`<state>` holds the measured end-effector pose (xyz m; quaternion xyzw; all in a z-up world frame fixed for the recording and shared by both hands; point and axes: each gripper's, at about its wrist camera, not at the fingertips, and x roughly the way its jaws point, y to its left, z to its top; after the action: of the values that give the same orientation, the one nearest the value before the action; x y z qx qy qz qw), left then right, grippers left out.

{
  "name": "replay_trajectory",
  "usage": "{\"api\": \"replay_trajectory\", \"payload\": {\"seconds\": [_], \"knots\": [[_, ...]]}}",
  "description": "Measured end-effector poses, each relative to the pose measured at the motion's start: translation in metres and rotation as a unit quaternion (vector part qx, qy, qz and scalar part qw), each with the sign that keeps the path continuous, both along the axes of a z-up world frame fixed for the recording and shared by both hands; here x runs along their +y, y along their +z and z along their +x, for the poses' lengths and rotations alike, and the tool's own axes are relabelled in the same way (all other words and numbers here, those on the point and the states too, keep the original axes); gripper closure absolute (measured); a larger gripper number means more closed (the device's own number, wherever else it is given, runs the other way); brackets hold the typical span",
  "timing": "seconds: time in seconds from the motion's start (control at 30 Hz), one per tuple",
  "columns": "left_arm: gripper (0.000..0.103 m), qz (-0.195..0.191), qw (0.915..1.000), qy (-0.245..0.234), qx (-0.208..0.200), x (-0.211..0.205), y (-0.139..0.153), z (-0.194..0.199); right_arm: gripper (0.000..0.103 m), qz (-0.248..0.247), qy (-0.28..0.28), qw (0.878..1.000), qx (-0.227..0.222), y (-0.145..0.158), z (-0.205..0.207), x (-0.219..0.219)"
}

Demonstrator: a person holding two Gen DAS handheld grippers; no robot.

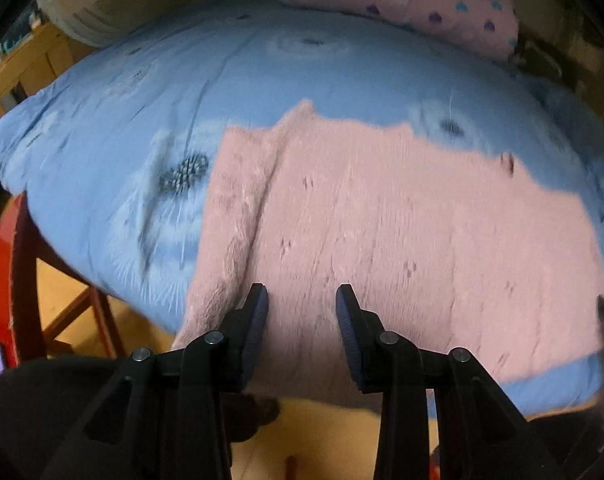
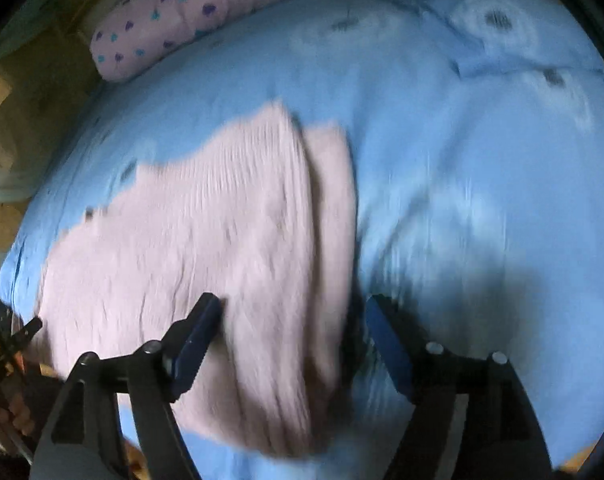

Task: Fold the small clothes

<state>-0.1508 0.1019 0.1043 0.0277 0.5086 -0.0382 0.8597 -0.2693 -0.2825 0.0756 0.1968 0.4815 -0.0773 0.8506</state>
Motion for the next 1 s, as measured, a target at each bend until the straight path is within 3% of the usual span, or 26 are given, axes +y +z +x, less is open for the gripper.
{"api": "replay_trajectory", "payload": {"seconds": [0.03, 0.07, 0.13, 0.23, 0.33, 0.47, 0.63, 0.77, 0.83, 0.87, 0.9, 0.93, 1.0], "knots": [[0.087, 0.019, 0.9998, -0.004, -0.008, -0.005, 0.001, -0.001, 0.03, -0.033, 0.013, 0.999, -0.009, 0.002, -0.004, 0.008], [0.087, 0.038, 0.9992, -0.007, -0.012, -0.011, 0.002, 0.001, 0.048, -0.061, 0.025, 0.998, -0.017, 0.004, -0.007, 0.014], [0.086, 0.055, 0.9983, -0.01, -0.015, -0.017, -0.001, 0.002, 0.061, -0.08, 0.027, 0.996, -0.03, 0.008, -0.013, 0.018], [0.086, 0.058, 0.9982, -0.009, -0.016, -0.017, -0.002, 0.002, 0.059, -0.052, -0.014, 0.998, -0.031, 0.013, -0.021, 0.01], [0.086, 0.049, 0.9987, -0.008, -0.014, -0.015, -0.002, 0.005, 0.042, -0.043, -0.043, 0.998, -0.025, 0.016, -0.022, 0.007], [0.086, 0.047, 0.9988, -0.008, -0.015, -0.013, -0.001, -0.001, 0.036, -0.043, -0.031, 0.998, -0.015, 0.015, -0.02, 0.012], [0.086, 0.053, 0.9985, -0.007, -0.015, -0.018, -0.002, -0.002, 0.03, -0.1, 0.0, 0.995, 0.006, 0.01, -0.016, 0.03], [0.086, 0.046, 0.9988, -0.003, -0.014, -0.016, -0.001, -0.002, 0.03, -0.126, -0.014, 0.992, -0.018, 0.025, -0.02, 0.027], [0.086, 0.023, 0.9995, 0.014, -0.019, -0.009, 0.004, -0.002, 0.03, -0.128, -0.031, 0.99, -0.046, 0.037, -0.022, 0.019], [0.086, -0.012, 0.9991, 0.029, -0.028, 0.0, 0.01, -0.003, 0.03, -0.124, -0.037, 0.99, -0.06, 0.043, -0.024, 0.016], [0.086, -0.086, 0.9946, 0.043, -0.04, 0.016, 0.019, -0.005, 0.03, -0.119, -0.04, 0.989, -0.074, 0.049, -0.025, 0.014], [0.086, -0.164, 0.9841, 0.048, -0.047, 0.031, 0.026, -0.007, 0.029, -0.112, -0.04, 0.989, -0.087, 0.055, -0.024, 0.012], [0.084, -0.275, 0.9575, 0.065, -0.059, 0.058, 0.034, -0.012, 0.027, -0.102, -0.034, 0.989, -0.106, 0.062, -0.019, 0.013]]}}
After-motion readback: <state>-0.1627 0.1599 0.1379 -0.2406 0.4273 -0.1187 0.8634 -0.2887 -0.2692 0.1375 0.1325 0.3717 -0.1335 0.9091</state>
